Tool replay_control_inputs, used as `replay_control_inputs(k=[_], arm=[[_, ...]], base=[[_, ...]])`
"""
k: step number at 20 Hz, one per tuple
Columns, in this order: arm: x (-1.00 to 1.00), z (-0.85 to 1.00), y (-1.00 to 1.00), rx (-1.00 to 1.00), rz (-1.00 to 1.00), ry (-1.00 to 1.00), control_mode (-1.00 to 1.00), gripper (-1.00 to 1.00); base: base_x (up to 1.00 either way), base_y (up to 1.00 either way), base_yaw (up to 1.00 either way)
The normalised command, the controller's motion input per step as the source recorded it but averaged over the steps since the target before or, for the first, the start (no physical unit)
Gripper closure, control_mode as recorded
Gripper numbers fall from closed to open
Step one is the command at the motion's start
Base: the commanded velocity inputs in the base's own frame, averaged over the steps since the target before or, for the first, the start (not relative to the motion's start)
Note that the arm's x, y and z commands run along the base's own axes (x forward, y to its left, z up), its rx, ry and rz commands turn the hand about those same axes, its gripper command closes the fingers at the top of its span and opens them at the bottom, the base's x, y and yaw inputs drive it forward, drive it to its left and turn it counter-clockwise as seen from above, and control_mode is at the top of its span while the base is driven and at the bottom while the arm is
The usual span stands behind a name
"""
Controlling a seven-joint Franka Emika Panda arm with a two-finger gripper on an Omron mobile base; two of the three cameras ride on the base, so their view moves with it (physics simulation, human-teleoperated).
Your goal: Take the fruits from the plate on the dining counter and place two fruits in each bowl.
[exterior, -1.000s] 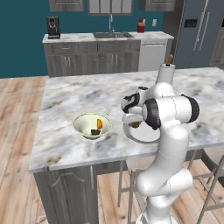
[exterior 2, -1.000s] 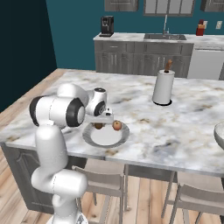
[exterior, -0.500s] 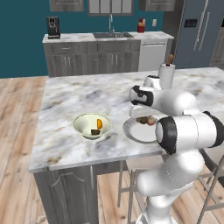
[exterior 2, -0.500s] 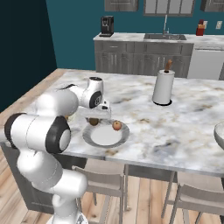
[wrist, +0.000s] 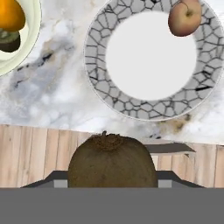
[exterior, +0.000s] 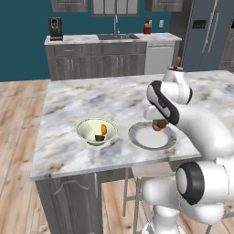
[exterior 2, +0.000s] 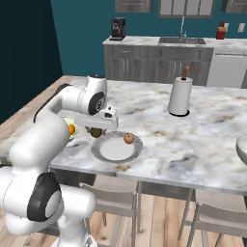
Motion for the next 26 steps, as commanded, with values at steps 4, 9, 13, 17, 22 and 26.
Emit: replay_control_inputs(k=[4, 9, 13, 17, 22, 26], arm=[[-0.54, 0.81, 0.14, 0.00, -0.01, 0.00, -1.00, 1.00], [-0.49, 0.44, 0.12, -0.02, -0.03, 0.00, -1.00, 1.00], [-0.44, 0.25, 0.00, 0.00, -0.05, 0.00, -1.00, 1.00], [-0.25, 0.08, -0.22, 0.00, -0.06, 0.00, -1.00, 1.00], [-0.15, 0.04, -0.09, 0.00, -0.05, 0.00, -1.00, 1.00], [-0.08, 0.00, -0.02, 0.00, -0.01, 0.00, 1.00, 1.00]], base=[[0.00, 0.00, 0.00], [0.00, 0.00, 0.00], [0.00, 0.00, 0.00], [0.00, 0.00, 0.00], [0.00, 0.00, 0.00], [-0.02, -0.01, 0.00]])
